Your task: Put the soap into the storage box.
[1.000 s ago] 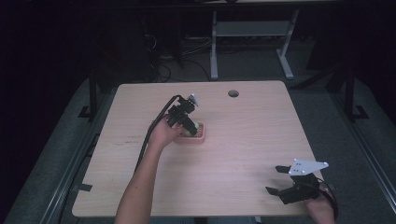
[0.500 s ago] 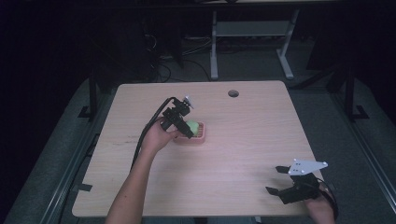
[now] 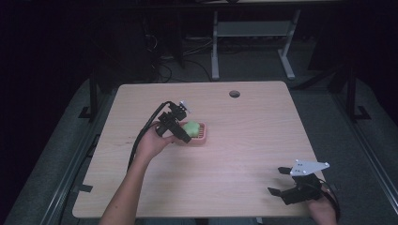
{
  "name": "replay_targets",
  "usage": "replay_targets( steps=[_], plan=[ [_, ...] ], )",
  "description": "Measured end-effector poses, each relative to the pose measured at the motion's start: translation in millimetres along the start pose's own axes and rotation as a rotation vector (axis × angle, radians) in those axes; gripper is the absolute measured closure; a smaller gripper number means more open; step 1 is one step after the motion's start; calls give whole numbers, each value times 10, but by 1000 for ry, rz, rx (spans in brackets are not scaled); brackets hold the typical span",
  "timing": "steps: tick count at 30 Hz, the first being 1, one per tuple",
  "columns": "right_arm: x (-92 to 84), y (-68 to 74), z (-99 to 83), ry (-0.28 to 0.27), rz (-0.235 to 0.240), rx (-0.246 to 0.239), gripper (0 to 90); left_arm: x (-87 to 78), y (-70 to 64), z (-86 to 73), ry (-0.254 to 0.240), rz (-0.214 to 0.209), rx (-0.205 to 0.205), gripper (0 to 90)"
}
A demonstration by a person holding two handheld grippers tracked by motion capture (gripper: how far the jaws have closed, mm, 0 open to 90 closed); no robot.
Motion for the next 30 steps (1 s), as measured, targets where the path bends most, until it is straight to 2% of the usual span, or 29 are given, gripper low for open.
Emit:
replay_targets(
  steps=[12, 22, 23, 30],
  plan=[
    [19, -3, -18, 15, 3, -3, 138, -65, -59, -174, -23, -22, 5, 210],
    [13, -9, -27, 18, 0, 3, 138, -63, -98, -329, -24, -18, 20, 210],
    [13, -10, -28, 18, -1, 3, 138, -65, -95, -341, -26, -17, 30, 210],
    [17, -16, -36, 23, -2, 2, 138, -89, -114, -433, -35, -19, 33, 211]
  ],
)
Point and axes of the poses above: each handheld gripper's, and its own axes: x roughly forward along the jaws, z roughly out of its top, y roughly to its left, the point moved 8 cm from there along x, roughly forward along the jaws, and after that the axes turned 13 degrees about -x, right-handed, at the moved point
